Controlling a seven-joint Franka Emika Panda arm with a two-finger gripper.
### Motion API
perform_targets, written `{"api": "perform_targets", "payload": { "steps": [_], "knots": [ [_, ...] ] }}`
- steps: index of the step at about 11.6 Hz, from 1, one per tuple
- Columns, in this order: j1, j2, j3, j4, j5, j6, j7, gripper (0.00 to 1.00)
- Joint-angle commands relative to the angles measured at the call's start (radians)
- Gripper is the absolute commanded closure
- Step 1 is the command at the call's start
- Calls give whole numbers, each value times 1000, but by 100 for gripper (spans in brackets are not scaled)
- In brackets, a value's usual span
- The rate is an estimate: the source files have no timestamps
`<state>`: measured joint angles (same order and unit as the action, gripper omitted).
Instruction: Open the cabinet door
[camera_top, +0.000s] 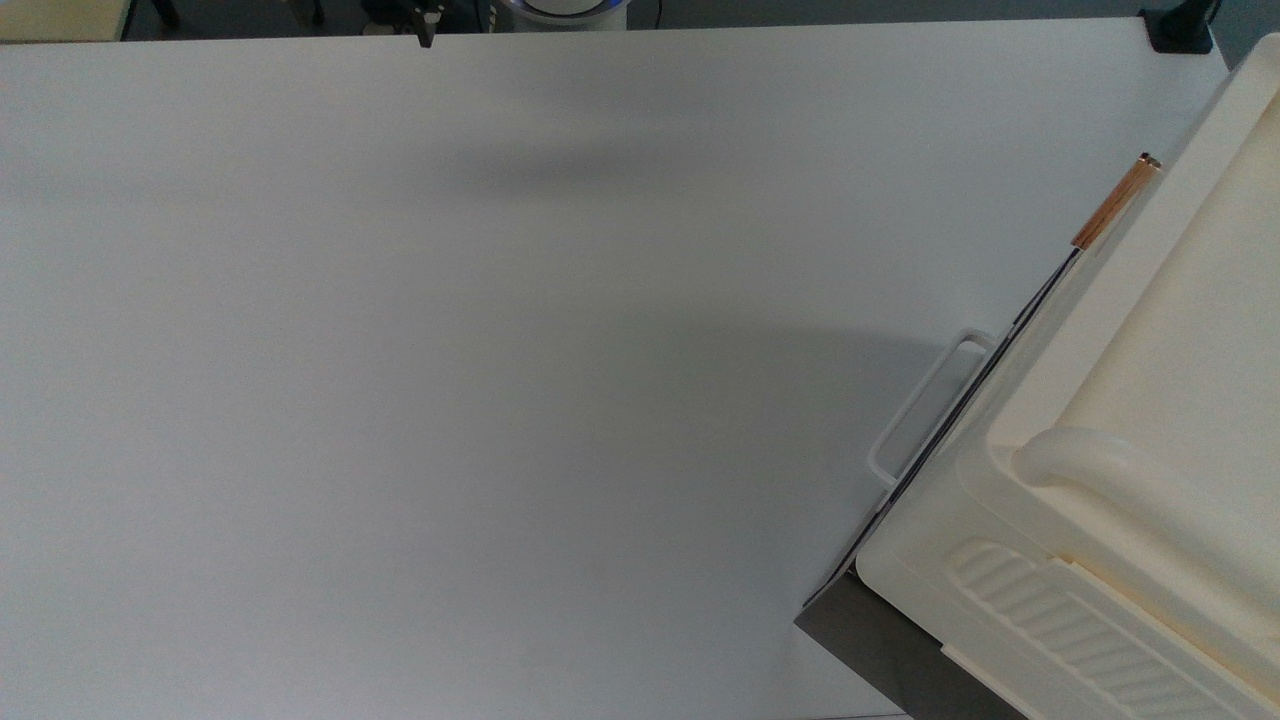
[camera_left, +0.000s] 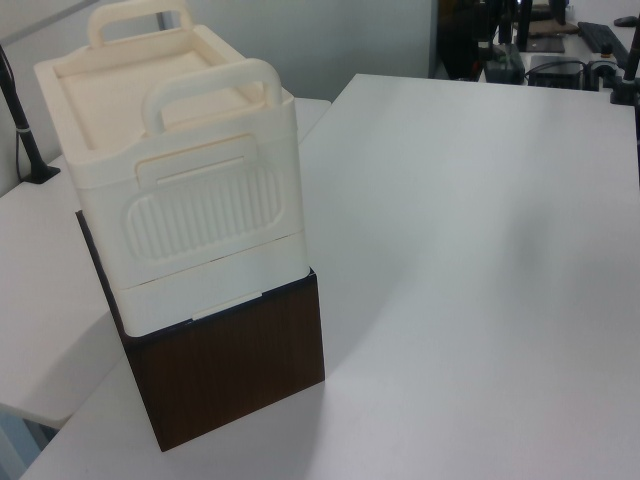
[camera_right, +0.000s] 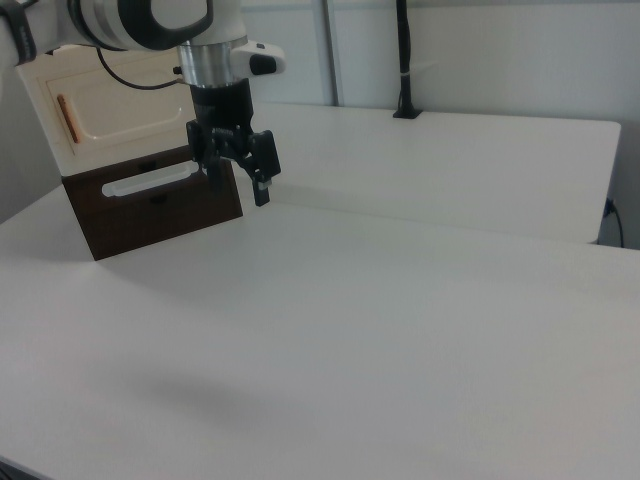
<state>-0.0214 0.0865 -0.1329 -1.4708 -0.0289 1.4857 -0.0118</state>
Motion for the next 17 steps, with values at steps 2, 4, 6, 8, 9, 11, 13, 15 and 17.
{"api": "perform_targets", "payload": {
  "steps": [2, 4, 6, 8, 9, 11, 13, 15, 17],
  "knots": [
    [12, -14, -11, -6, -32, 1, -10, 0],
    [12, -14, -11, -6, -34, 1, -10, 0],
    [14, -11, -10, -6, -48, 1, -4, 0],
    [12, -14, -10, -6, -52, -1, 0, 0],
    [12, -10, -10, -6, -60, 1, 0, 0],
    [17, -13, -8, -6, -75, -2, 0, 0],
    [15, -14, -11, -6, -85, -1, -3, 0],
    [17, -5, -10, -6, -98, 5, -8, 0],
    [34, -5, -8, -11, -109, 11, 0, 0]
  ]
}}
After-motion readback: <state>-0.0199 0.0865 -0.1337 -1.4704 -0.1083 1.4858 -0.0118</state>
